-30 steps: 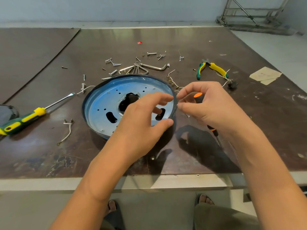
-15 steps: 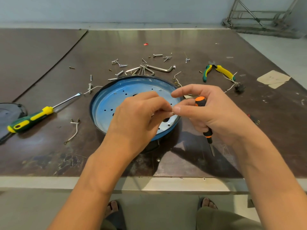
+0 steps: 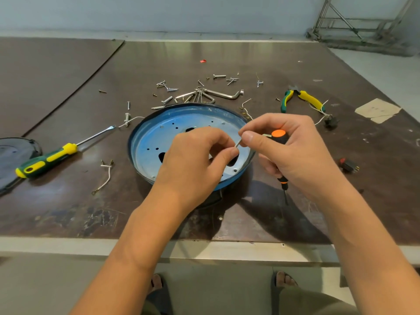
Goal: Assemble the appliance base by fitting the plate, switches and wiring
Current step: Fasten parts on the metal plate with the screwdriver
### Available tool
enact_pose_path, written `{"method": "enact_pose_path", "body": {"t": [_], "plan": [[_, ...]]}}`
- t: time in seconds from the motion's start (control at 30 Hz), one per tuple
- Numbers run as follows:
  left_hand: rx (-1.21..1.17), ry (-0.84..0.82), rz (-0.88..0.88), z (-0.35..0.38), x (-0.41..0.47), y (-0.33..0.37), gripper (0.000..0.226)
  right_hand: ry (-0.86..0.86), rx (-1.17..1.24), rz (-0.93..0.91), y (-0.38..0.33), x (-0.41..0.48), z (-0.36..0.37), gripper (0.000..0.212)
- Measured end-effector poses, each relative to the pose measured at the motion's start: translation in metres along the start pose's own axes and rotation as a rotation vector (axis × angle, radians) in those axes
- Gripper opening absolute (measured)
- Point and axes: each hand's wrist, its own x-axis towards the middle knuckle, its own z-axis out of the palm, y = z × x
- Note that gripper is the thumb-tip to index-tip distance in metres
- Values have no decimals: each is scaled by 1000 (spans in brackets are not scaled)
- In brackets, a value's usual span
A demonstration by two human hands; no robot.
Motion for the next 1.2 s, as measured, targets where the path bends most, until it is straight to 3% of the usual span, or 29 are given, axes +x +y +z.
{"method": "enact_pose_path", "body": {"t": [0.17, 0.3, 0.43, 0.57, 0.67, 0.8, 1.2], "plan": [[286, -345, -18, -9, 1, -7, 54, 35, -293, -16, 15, 4, 2, 5], [480, -525, 56, -9, -2, -8, 58, -35, -502, 10, 25, 7, 4, 7], [502, -485, 95, -6, -4, -6, 47, -54, -517, -5, 25, 11, 4, 7], [460, -413, 80, -5, -5, -1, 12, -102, -494, 2, 23, 11, 3, 9], [460, -391, 62, -4, -5, 1, 33, -150, -437, 28, 22, 10, 3, 9], [500, -386, 73, -1, -4, 1, 41, -163, -472, 20, 23, 10, 2, 10], [544, -377, 29, -2, -4, 3, 27, -177, -644, 14, 28, 10, 5, 13]]}}
